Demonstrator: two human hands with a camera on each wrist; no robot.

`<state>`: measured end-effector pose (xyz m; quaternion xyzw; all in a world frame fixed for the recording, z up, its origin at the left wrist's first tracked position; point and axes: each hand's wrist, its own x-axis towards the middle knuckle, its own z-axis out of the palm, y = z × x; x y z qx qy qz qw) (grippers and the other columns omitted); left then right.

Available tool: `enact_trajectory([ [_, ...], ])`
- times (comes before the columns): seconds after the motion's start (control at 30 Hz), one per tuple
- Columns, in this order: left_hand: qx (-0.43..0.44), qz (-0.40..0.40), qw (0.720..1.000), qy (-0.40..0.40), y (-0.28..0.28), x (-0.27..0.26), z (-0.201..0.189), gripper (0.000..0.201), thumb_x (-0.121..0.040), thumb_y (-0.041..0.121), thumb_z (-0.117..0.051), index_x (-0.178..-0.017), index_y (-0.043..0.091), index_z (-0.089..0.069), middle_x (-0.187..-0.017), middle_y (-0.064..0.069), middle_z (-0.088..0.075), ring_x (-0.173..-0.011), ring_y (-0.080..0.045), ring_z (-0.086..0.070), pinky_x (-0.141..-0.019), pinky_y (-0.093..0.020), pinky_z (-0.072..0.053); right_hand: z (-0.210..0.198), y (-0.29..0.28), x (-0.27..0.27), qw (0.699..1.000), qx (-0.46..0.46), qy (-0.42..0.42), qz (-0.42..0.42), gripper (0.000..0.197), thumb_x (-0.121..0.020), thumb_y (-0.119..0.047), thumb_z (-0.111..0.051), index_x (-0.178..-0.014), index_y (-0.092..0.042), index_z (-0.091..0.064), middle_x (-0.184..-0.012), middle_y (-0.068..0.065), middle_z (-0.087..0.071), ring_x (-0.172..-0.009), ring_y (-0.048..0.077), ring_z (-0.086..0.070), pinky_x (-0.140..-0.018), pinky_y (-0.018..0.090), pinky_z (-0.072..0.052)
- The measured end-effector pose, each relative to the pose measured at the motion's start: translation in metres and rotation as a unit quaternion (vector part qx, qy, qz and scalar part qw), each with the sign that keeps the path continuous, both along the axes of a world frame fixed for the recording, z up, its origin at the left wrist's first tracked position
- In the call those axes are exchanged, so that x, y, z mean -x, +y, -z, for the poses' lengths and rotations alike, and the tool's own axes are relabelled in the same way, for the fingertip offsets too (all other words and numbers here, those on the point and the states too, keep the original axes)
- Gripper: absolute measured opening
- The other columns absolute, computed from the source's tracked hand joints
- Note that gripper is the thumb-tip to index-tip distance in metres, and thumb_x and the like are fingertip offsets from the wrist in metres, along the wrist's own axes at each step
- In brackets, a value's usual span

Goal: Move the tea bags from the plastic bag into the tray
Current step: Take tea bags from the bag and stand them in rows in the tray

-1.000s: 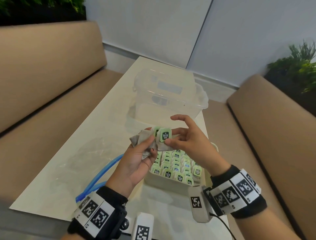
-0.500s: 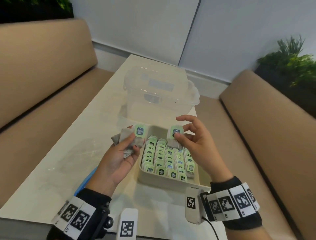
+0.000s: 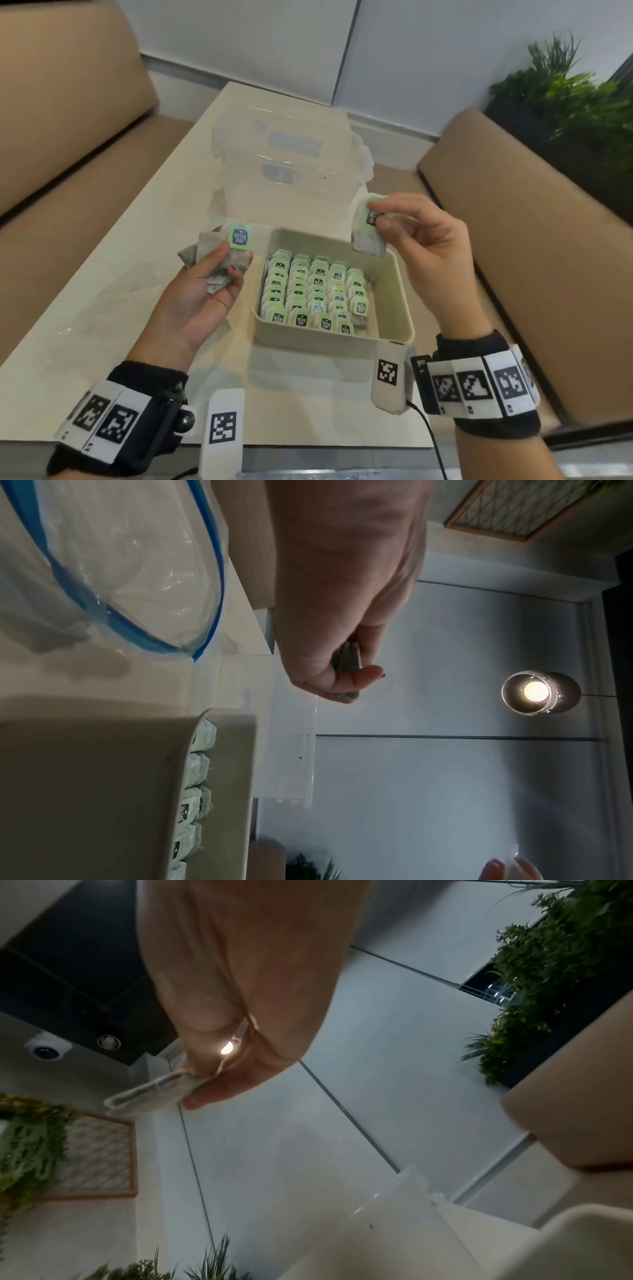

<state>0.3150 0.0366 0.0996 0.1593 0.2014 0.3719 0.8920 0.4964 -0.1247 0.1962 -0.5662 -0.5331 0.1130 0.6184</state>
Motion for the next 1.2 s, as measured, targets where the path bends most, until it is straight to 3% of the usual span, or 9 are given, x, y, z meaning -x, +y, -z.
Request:
enact_trajectory([
  [0.13, -0.002, 0.005, 1.000, 0.002, 0.001, 0.003, 0.003, 0.069, -0.015, 0.013, -0.098, -0.081, 0.021, -0.079, -0.093, -0.008, -0.074, -0.078, -0.018, -0.070, -0.050, -0.013, -0.047, -0.002, -0.008, -0.009, 0.994, 0.096, -0.055, 0.027, 0.024, -0.086, 0.001, -0.061, -0.102, -0.017, -0.059, -0.085, 0.005, -0.065, -0.077, 0.018, -0.065, -0.071, 0.036, -0.057],
  [0.23, -0.008, 0.001, 1.000, 0.004, 0.001, 0.006, 0.005, 0.068, -0.014, 0.014, -0.098, -0.079, 0.022, -0.079, -0.092, -0.007, -0.074, -0.077, -0.017, -0.070, -0.051, -0.012, -0.047, 0.010, -0.011, -0.023, 0.953, 0.248, -0.171, 0.037, 0.036, -0.087, -0.002, -0.061, -0.110, -0.029, -0.058, -0.084, -0.005, -0.060, -0.073, 0.007, -0.062, -0.064, 0.017, -0.053],
  [0.33, -0.010, 0.001, 1.000, 0.007, 0.001, 0.008, 0.008, 0.069, -0.014, 0.014, -0.098, -0.080, 0.022, -0.079, -0.092, -0.006, -0.074, -0.078, -0.017, -0.070, -0.052, -0.011, -0.047, 0.028, -0.008, -0.043, 0.858, 0.417, -0.299, 0.036, 0.021, -0.087, -0.009, -0.061, -0.099, -0.026, -0.061, -0.089, -0.007, -0.060, -0.075, 0.006, -0.060, -0.063, 0.010, -0.045],
  [0.43, -0.009, 0.004, 1.000, 0.012, 0.001, 0.010, 0.013, 0.069, -0.015, 0.015, -0.098, -0.081, 0.022, -0.079, -0.095, -0.007, -0.074, -0.081, -0.017, -0.069, -0.053, -0.011, -0.047, 0.046, 0.001, -0.057, 0.754, 0.542, -0.372, -0.009, 0.012, -0.086, -0.017, -0.060, -0.091, -0.027, -0.053, -0.093, -0.004, -0.061, -0.081, 0.015, -0.058, -0.066, 0.021, -0.044],
  [0.67, 0.004, 0.004, 1.000, 0.028, 0.001, 0.011, 0.020, 0.086, -0.015, 0.015, -0.099, -0.097, 0.021, -0.072, -0.098, -0.007, -0.072, -0.086, -0.016, -0.069, -0.054, -0.010, -0.047, 0.086, 0.036, -0.071, 0.571, 0.674, -0.457, -0.105, 0.019, -0.082, -0.023, -0.068, -0.100, -0.018, -0.066, -0.094, -0.003, -0.060, -0.083, 0.015, -0.051, -0.072, 0.024, -0.042],
  [0.8, 0.005, 0.002, 0.999, 0.032, 0.001, 0.013, 0.020, 0.085, -0.015, 0.016, -0.099, -0.096, 0.019, -0.073, -0.095, -0.008, -0.072, -0.085, -0.017, -0.070, -0.054, -0.010, -0.047, 0.095, 0.049, -0.079, 0.558, 0.676, -0.467, -0.112, 0.019, -0.084, -0.019, -0.066, -0.102, -0.014, -0.065, -0.103, 0.001, -0.066, -0.083, 0.016, -0.052, -0.073, 0.024, -0.041],
  [0.93, 0.005, 0.003, 1.000, 0.030, 0.000, 0.013, 0.021, 0.078, -0.015, 0.015, -0.099, -0.088, 0.017, -0.074, -0.090, -0.008, -0.071, -0.084, -0.018, -0.070, -0.053, -0.011, -0.047, 0.100, 0.058, -0.088, 0.542, 0.692, -0.466, -0.102, 0.018, -0.081, -0.020, -0.068, -0.097, -0.012, -0.069, -0.092, 0.002, -0.066, -0.082, 0.018, -0.059, -0.076, 0.027, -0.051],
  [1.07, 0.002, 0.020, 0.999, 0.032, -0.003, 0.006, 0.021, 0.097, -0.017, 0.016, -0.099, -0.108, 0.017, -0.064, -0.099, -0.010, -0.069, -0.086, -0.017, -0.068, -0.053, -0.011, -0.048, 0.103, 0.061, -0.091, 0.558, 0.705, -0.428, -0.091, 0.021, -0.082, -0.023, -0.069, -0.098, -0.008, -0.069, -0.084, 0.004, -0.067, -0.054, 0.009, -0.056, -0.050, 0.016, -0.045],
  [1.2, 0.010, 0.043, 0.999, 0.029, -0.009, -0.005, 0.022, 0.071, -0.018, 0.016, -0.099, -0.086, 0.020, -0.078, -0.099, -0.010, -0.072, -0.092, -0.015, -0.049, -0.051, -0.013, -0.049, 0.110, 0.063, -0.090, 0.551, 0.698, -0.451, -0.078, 0.024, -0.081, -0.029, -0.070, -0.092, -0.007, -0.068, -0.082, 0.004, -0.066, -0.063, 0.016, -0.057, -0.057, 0.022, -0.045],
])
